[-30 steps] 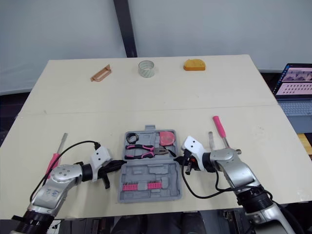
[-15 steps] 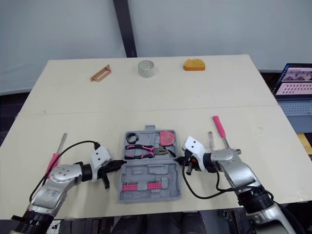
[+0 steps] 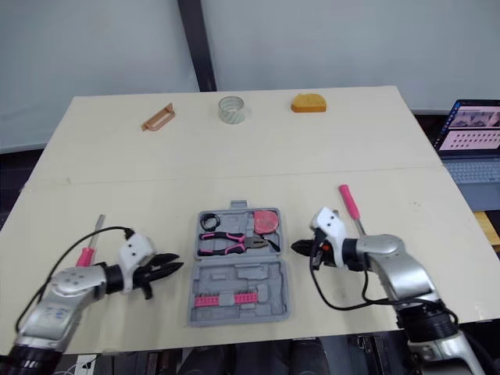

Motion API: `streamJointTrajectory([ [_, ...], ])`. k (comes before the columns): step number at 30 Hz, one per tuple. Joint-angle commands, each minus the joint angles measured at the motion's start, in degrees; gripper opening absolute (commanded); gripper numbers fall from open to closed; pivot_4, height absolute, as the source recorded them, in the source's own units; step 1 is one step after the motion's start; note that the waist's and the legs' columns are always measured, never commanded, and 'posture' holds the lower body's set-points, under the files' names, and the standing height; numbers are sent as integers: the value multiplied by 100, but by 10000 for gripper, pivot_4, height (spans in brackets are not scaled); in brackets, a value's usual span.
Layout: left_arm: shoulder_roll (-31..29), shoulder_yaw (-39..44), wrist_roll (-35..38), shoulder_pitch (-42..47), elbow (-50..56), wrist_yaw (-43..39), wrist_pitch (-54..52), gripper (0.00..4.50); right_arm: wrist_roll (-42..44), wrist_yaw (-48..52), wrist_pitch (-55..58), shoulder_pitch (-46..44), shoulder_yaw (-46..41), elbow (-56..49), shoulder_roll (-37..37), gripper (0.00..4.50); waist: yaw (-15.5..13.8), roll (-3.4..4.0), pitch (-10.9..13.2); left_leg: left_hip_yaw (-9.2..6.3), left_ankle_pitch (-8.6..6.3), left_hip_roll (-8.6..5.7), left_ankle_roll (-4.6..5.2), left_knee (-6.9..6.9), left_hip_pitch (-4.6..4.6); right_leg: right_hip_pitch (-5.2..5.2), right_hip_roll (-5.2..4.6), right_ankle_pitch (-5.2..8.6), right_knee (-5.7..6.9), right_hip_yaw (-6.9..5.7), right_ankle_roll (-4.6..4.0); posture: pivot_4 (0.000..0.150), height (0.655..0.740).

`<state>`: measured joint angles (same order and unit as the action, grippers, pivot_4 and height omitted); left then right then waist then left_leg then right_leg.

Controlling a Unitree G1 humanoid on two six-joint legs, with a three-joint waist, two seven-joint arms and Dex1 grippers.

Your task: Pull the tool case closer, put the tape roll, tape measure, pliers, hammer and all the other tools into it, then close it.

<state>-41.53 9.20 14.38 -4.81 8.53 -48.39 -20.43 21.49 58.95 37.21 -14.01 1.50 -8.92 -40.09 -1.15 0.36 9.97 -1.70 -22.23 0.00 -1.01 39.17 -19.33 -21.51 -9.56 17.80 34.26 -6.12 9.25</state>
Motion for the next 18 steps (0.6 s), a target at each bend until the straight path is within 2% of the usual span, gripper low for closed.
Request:
streamJointTrajectory([
  [1,-437,1194,508,-461,341,-168,-441,33590,578,370,449,491,-1007,-365,-744,22793,-26,0,2,-1,-1,-1,1,0,-3,1,0,0,-5,-1,0,1500,7400],
  [3,-569,1856,691,-742,283,-186,-587,44856,676,536,424,852,-1523,-196,-1141,34491,-27,-1,3,0,-2,-1,4,-4,-4,5,0,-1,-16,-3,2,1500,7400],
  [5,-623,2409,760,-1005,-22,-256,-520,45000,689,675,298,1192,-1977,113,-1424,44483,-22,-4,5,3,-4,-2,7,-6,-3,7,0,-3,-20,-3,5,1500,7400],
  [9,-587,3152,911,-1173,-539,-182,-466,45000,566,712,-30,1563,-2466,765,-1648,44855,-3,-7,8,11,-5,-1,8,-7,5,9,0,-4,-17,1,4,1500,7400],
  [13,-637,3548,913,-1108,-1263,-104,-231,45000,409,565,-500,1519,-2665,1565,-1623,44855,4,-6,12,15,-5,0,8,-7,10,8,0,-7,-14,6,0,1500,7400],
  [18,-607,3856,643,-907,-2335,554,334,45000,194,73,-1356,1265,-2932,2700,-1410,44855,18,-7,16,20,-5,0,9,-12,8,3,0,-7,-18,6,0,1500,7400],
])
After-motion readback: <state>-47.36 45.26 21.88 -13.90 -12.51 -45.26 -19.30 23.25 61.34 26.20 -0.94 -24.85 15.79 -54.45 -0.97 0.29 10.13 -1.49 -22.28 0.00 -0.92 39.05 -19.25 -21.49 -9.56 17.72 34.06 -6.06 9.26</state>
